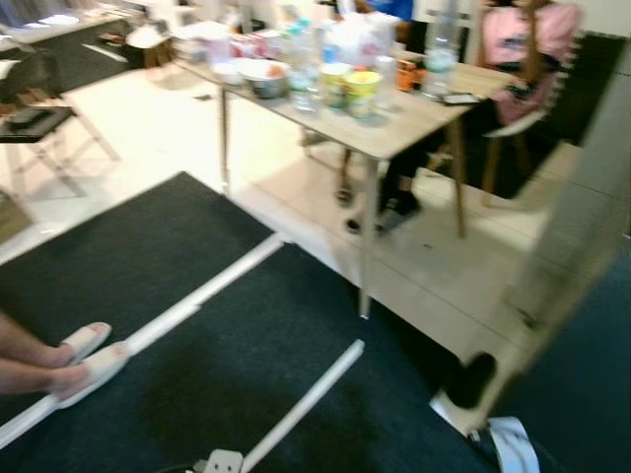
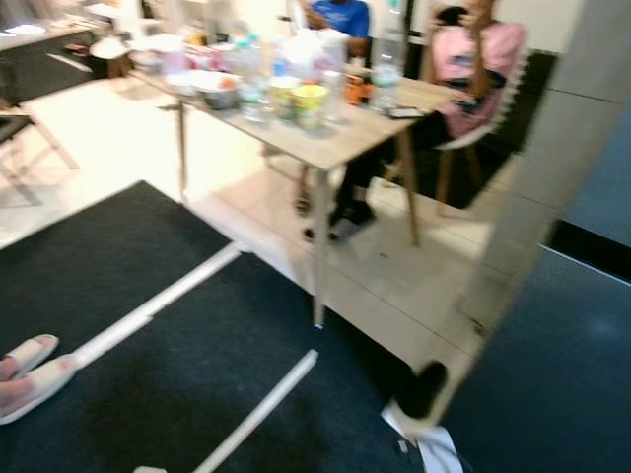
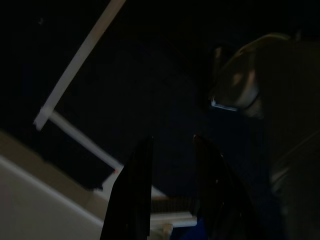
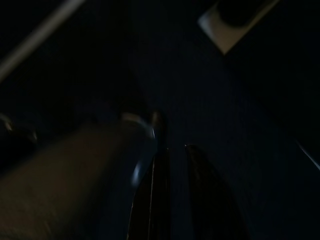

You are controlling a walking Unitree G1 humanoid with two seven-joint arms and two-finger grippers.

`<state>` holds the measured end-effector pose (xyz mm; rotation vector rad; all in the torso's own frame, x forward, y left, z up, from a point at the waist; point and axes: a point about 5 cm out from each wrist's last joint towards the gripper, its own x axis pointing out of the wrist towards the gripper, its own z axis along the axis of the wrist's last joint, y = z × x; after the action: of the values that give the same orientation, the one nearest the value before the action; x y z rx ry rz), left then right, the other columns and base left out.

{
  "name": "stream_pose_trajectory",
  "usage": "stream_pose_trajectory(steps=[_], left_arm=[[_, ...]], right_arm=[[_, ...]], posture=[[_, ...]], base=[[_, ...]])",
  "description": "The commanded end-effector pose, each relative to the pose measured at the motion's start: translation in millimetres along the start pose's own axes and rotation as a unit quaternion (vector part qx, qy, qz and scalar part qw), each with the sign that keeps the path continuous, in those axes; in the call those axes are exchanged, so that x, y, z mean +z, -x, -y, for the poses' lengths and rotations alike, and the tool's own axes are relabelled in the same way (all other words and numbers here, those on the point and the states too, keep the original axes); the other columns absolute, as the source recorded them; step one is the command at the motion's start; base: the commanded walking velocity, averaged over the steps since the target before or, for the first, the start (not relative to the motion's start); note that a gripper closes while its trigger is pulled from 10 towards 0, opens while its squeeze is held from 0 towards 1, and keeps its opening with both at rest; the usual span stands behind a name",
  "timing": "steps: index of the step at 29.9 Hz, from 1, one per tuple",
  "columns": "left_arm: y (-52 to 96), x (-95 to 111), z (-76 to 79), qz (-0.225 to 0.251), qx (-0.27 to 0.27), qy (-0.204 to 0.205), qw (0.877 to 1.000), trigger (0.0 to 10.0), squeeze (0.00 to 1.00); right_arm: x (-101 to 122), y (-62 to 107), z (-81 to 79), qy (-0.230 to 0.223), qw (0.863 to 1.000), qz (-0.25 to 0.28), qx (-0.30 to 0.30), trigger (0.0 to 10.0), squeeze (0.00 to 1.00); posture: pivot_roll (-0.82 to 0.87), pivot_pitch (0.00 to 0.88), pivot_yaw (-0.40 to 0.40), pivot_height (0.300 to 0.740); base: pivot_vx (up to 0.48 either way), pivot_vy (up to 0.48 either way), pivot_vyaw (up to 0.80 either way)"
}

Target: Restocking fridge

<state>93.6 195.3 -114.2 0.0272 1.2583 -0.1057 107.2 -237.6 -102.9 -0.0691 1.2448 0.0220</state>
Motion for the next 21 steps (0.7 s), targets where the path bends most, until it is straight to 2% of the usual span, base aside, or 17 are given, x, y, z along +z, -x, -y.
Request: stream_pose_trajectory(steps=[1,7,11,13,16,18,21], left_arm=[[1.1,0.8,-6.2,0.003,0.013,0.000,1.000,10.0,0.00],[2.2,5.3,-13.1,0.011,0.023,0.000,1.000,10.0,0.00],[2.7,3.6,-14.2,0.012,0.021,0.004,1.000,10.0,0.00],[3.5,1.9,-15.6,0.015,0.021,-0.008,1.000,10.0,0.00],[4.1,-2.1,-17.0,0.011,0.027,0.005,1.000,10.0,0.00],[4.4,-11.8,-14.0,-0.003,0.025,0.015,1.000,10.0,0.00],[3.6,-20.5,-4.0,-0.015,0.009,0.004,1.000,10.0,0.00]], right_arm=[[6.9,-0.4,0.3,0.008,1.000,0.010,-0.003,10.0,0.00],[19.7,0.7,8.0,-0.002,0.999,0.032,-0.017,10.0,0.00],[19.5,1.0,10.2,-0.014,0.999,0.030,-0.024,10.0,0.00],[25.5,1.3,11.5,-0.003,0.999,0.037,-0.024,10.0,0.00],[27.8,1.8,13.6,-0.001,0.999,0.040,-0.026,10.0,0.00],[27.4,2.8,17.7,0.008,0.999,0.037,-0.030,10.0,0.00],[25.3,4.5,24.0,0.000,0.999,0.035,-0.040,10.0,0.00]], posture=[[-0.06,0.000,0.041,0.740],[-0.04,0.000,0.043,0.740],[-0.03,0.000,0.029,0.740],[-0.03,0.000,0.018,0.740],[-0.02,0.000,0.016,0.740],[-0.03,0.000,0.024,0.740],[-0.02,0.000,0.021,0.740]], base=[[0.000,0.000,0.77],[0.000,0.000,0.77],[0.000,0.000,0.77],[0.000,0.000,0.77],[0.000,0.000,0.77],[0.000,0.000,0.77],[0.000,0.000,0.77]])
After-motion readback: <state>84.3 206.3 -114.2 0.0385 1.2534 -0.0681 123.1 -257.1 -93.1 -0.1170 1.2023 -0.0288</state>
